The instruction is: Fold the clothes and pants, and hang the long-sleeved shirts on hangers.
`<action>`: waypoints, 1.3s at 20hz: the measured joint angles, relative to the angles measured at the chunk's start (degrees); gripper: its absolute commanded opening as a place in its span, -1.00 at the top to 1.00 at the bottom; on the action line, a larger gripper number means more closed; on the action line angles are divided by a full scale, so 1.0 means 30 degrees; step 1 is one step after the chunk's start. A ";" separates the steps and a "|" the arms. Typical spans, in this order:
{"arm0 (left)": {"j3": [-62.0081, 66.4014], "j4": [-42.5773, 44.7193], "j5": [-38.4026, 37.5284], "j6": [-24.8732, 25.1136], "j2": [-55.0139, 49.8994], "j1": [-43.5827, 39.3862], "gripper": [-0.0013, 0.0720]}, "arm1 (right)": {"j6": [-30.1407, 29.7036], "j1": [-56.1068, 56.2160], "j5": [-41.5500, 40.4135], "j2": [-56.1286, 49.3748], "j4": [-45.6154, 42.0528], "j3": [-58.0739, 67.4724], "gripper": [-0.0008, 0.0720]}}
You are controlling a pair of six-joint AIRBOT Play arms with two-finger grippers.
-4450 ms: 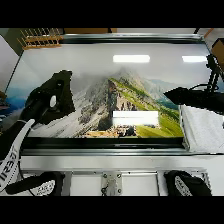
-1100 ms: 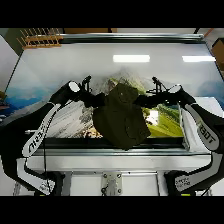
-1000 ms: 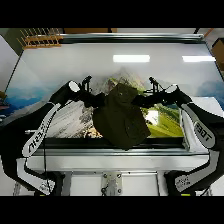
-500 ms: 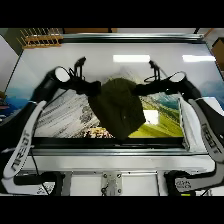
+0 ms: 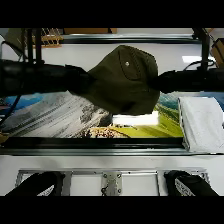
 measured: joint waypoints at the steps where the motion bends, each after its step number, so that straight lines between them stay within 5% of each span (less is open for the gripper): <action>1: -0.0466 0.0750 0.0022 -0.0488 0.0328 -0.0495 0.91 | 0.0605 0.0015 0.0372 0.0270 -0.0335 -0.0233 0.90; 8: -0.3694 0.3308 0.3315 -0.1916 -0.2601 -0.0466 0.91 | 0.2820 0.0583 -0.0597 -0.1166 -0.2499 -0.3395 0.83; 9: -0.3504 0.3330 0.4204 -0.1909 -0.3672 -0.0102 0.85 | 0.2892 0.0597 -0.1581 -0.1836 -0.2929 -0.3599 0.37; 10: -0.2987 0.3628 0.5180 -0.1880 -0.4954 0.0335 -0.01 | 0.2922 0.0561 -0.2616 -0.2484 -0.3519 -0.3708 -0.44; 11: -0.2266 0.3971 0.5901 -0.1836 -0.6135 0.0794 -0.82 | 0.2922 0.0423 -0.3679 -0.3147 -0.4146 -0.3752 -0.83; 14: 0.0780 0.3694 0.5996 -0.1829 -0.9406 0.2120 -0.89 | 0.2922 -0.0299 -0.6812 -0.4634 -0.3912 -0.3322 -0.81; 18: 0.2521 0.3818 0.2849 -0.1770 -1.0885 0.4299 -0.89 | 0.2922 -0.2004 -0.8109 -0.4437 -0.3927 -0.2834 -0.81; 22: -0.2382 0.3672 0.1851 -0.1945 -0.9340 0.6062 -0.89 | 0.2076 -0.2973 -0.6251 -0.3308 -0.3920 -0.2725 -0.80; 26: -1.0229 0.0612 0.4160 -0.2157 -0.7300 0.7439 -0.89 | 0.1625 -0.3016 -0.4226 -0.2703 -0.3905 -0.2710 -0.80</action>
